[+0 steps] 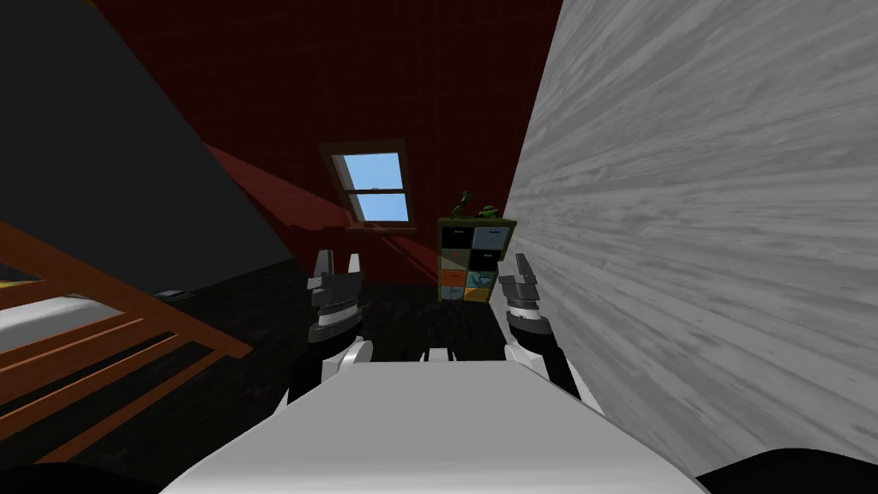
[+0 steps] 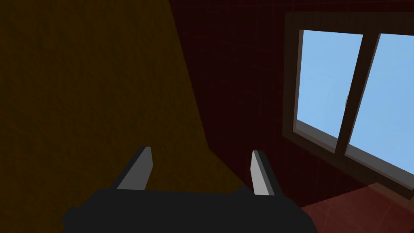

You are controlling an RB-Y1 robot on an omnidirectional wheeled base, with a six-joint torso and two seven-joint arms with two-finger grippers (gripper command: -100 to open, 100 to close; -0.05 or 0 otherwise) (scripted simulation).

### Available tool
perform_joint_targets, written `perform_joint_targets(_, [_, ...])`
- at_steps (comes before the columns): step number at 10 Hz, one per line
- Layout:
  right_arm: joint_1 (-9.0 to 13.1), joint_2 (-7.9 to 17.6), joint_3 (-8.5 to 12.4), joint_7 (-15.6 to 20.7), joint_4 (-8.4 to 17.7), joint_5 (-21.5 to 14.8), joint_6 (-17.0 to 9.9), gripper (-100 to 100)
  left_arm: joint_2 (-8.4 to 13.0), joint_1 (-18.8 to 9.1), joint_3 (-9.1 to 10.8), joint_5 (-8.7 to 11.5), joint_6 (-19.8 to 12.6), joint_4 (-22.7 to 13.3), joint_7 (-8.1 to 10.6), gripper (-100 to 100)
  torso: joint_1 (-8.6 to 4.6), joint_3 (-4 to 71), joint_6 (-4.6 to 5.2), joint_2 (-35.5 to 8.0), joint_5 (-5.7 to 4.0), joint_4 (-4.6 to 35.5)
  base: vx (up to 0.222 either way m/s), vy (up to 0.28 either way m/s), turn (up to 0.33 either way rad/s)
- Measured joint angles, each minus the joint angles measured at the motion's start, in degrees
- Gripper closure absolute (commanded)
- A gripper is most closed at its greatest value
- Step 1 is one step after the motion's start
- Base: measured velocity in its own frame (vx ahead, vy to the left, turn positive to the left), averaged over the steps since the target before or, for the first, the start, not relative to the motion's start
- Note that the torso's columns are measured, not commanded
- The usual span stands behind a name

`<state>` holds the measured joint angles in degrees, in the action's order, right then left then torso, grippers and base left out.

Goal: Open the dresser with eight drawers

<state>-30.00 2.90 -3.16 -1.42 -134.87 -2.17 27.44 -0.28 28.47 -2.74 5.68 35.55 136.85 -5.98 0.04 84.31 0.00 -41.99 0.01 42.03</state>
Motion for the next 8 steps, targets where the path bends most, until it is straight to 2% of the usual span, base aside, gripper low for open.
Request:
perform_joint_targets(4, [0.37,4.81,1.42,3.68,0.35,-3.57,-1.12,-100,0.00,0.01,0.00,0.00,0.00,0.00,0.00,0,0.00,0.30,0.00,-0.22,0.00,0.24,0.085,0.039,-0.021])
perform_joint_targets(8, [1.19,8.34,3.73,9.70,1.57,-9.38,-2.28,-100,0.00,0.01,0.00,0.00,0.00,0.00,0.00,0,0.01,0.28,0.00,-0.25,0.01,0.25,0.126,0.073,-0.029])
